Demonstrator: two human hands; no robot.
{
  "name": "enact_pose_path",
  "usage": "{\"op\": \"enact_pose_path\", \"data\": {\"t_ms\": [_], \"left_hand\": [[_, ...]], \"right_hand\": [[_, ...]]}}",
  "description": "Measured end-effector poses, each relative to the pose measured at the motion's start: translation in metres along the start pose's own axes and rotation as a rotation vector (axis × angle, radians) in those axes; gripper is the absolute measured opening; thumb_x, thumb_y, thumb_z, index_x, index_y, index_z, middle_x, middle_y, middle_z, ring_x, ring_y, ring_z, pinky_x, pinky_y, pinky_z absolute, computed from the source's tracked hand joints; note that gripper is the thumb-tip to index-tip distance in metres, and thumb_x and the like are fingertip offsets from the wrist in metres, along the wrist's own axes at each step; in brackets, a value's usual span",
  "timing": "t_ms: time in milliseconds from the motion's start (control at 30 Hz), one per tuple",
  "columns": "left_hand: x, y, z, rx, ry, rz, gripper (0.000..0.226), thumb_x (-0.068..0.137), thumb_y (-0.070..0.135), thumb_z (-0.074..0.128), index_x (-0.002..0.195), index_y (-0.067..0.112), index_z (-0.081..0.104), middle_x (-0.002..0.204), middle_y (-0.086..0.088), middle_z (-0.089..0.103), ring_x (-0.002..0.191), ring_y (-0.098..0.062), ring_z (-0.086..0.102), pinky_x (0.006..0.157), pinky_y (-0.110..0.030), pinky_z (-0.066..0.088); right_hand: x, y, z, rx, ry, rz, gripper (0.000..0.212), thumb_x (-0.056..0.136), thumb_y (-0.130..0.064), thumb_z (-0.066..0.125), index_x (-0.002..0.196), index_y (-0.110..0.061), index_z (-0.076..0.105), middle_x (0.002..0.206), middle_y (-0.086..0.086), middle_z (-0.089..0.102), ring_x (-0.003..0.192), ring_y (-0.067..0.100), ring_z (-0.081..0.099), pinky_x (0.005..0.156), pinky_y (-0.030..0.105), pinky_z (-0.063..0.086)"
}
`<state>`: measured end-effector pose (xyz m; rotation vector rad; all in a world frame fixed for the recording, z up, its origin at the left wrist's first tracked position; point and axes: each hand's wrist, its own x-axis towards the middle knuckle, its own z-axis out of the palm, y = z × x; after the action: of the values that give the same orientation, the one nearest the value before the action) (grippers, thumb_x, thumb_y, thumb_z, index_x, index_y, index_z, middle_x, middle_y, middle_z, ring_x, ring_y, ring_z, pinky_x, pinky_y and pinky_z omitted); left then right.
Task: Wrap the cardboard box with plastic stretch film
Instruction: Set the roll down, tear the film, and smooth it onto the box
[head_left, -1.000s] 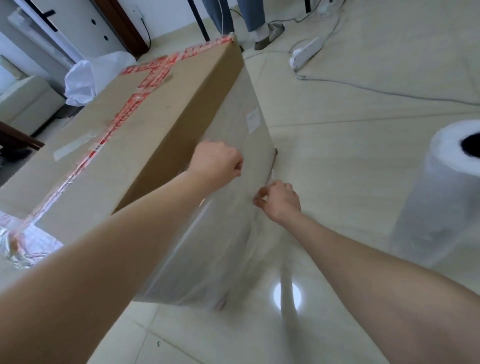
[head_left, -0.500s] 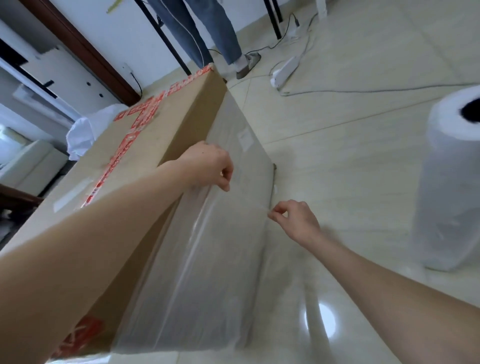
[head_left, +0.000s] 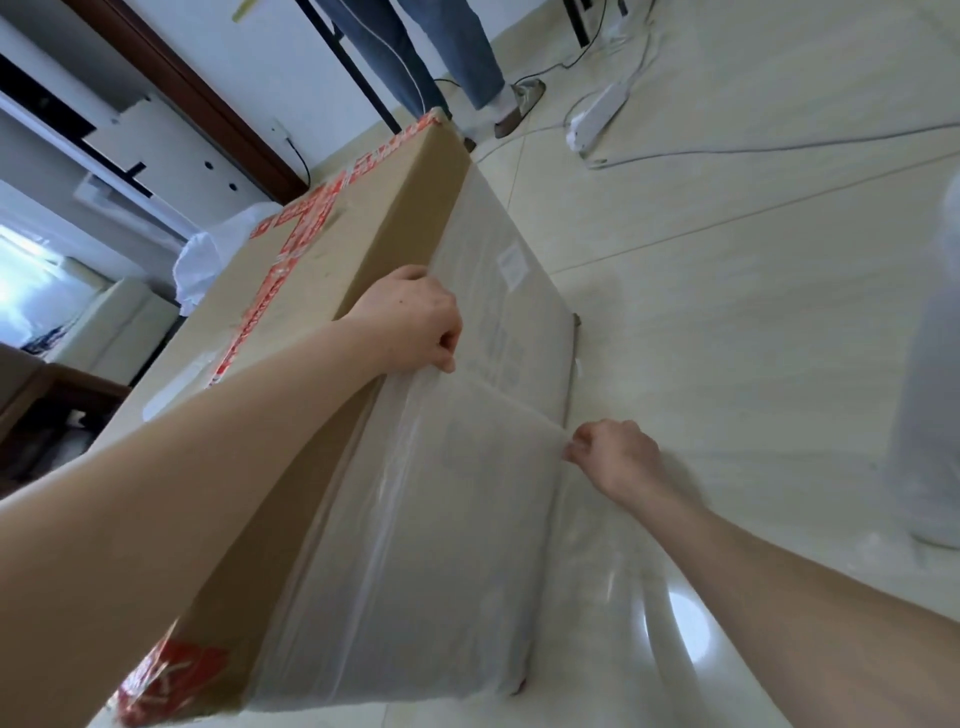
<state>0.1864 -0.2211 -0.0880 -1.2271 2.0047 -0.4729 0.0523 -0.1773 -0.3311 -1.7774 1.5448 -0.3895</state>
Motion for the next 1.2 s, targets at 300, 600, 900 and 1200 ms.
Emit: {"op": "enact_pose_path", "data": {"t_ms": [300,600,900,1200], "left_hand": [[-0.001,0.003,-0.001,-0.096,-0.023,-0.024,0.005,0.085,0.032,0.063,0.083,0.031,0.058,0.085,0.010,0.061,0.097,-0.012,0.056,0.114,-0.036,0.012],[0.000,0.004,-0.004,-0.077,-0.017,-0.012,0.011,0.085,0.036,0.063,0.093,0.031,0.068,0.096,0.008,0.066,0.104,-0.014,0.056,0.113,-0.039,0.014],[-0.002,0.004,0.004,0.083,0.052,0.010,0.012,0.082,0.039,0.059,0.087,0.032,0.067,0.103,0.010,0.059,0.109,-0.015,0.048,0.108,-0.036,0.025],[-0.001,0.004,0.008,0.178,0.094,-0.025,0.018,0.083,0.039,0.055,0.092,0.028,0.065,0.107,0.005,0.056,0.110,-0.019,0.047,0.105,-0.036,0.030]], "right_hand": [[0.007,-0.006,0.023,0.126,0.068,0.095,0.022,0.090,-0.044,0.055,0.099,-0.029,0.069,0.104,0.008,0.069,0.100,0.028,0.063,0.078,0.029,0.046],[0.010,0.014,0.025,0.130,0.084,0.146,0.026,0.087,-0.049,0.057,0.095,-0.027,0.068,0.101,0.008,0.070,0.098,0.030,0.063,0.078,0.032,0.047],[0.012,0.018,0.030,0.113,0.101,0.185,0.021,0.086,-0.044,0.061,0.097,-0.029,0.071,0.102,0.011,0.069,0.101,0.031,0.061,0.084,0.033,0.047],[0.030,0.008,0.053,0.027,0.129,0.185,0.020,0.093,-0.035,0.052,0.100,-0.028,0.069,0.109,0.005,0.065,0.110,0.028,0.048,0.081,0.033,0.038]]}}
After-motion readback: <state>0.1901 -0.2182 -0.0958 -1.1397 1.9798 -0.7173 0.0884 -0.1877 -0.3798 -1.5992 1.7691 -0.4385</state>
